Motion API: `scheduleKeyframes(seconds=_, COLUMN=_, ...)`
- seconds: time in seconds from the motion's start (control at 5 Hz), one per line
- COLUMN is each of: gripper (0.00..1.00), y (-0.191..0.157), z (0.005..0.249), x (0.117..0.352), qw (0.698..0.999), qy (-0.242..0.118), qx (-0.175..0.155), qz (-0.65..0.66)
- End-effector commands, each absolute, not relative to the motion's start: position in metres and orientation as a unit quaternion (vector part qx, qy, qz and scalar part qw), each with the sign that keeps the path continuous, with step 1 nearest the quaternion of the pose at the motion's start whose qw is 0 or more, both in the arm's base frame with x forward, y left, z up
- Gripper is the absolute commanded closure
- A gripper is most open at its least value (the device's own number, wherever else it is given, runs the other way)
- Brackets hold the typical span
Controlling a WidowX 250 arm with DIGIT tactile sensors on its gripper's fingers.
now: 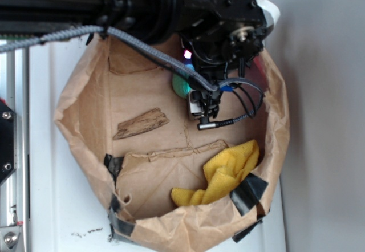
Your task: Grab the green ball.
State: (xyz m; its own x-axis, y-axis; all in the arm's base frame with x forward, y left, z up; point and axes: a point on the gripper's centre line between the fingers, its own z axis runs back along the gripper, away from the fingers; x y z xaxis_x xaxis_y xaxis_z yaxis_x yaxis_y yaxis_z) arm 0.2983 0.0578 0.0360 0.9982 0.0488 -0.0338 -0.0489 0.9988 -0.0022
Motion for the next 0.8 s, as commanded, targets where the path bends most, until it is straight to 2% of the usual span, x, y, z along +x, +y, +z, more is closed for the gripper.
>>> scheduleKeyframes(seconds=0.0, gripper=1.0, y=0.056, z=0.05, x=0.301, qw=0.999, qy=-0.021, qx=0.018, qz=0.036)
scheduleKeyframes(seconds=0.2, gripper=1.0, y=0.057, z=0.051, x=0.3, qw=0.999, qy=-0.026, qx=0.015, qz=0.039)
scheduleKeyframes(seconds=0.4, gripper=1.0, y=0.063, z=0.058, x=0.298, qw=0.999, qy=-0.029, qx=-0.01, qz=0.03)
scheduleKeyframes(seconds=0.6, gripper=1.0, y=0.073, z=0.067, x=0.281, qw=0.997, qy=-0.062, qx=-0.044, qz=0.017)
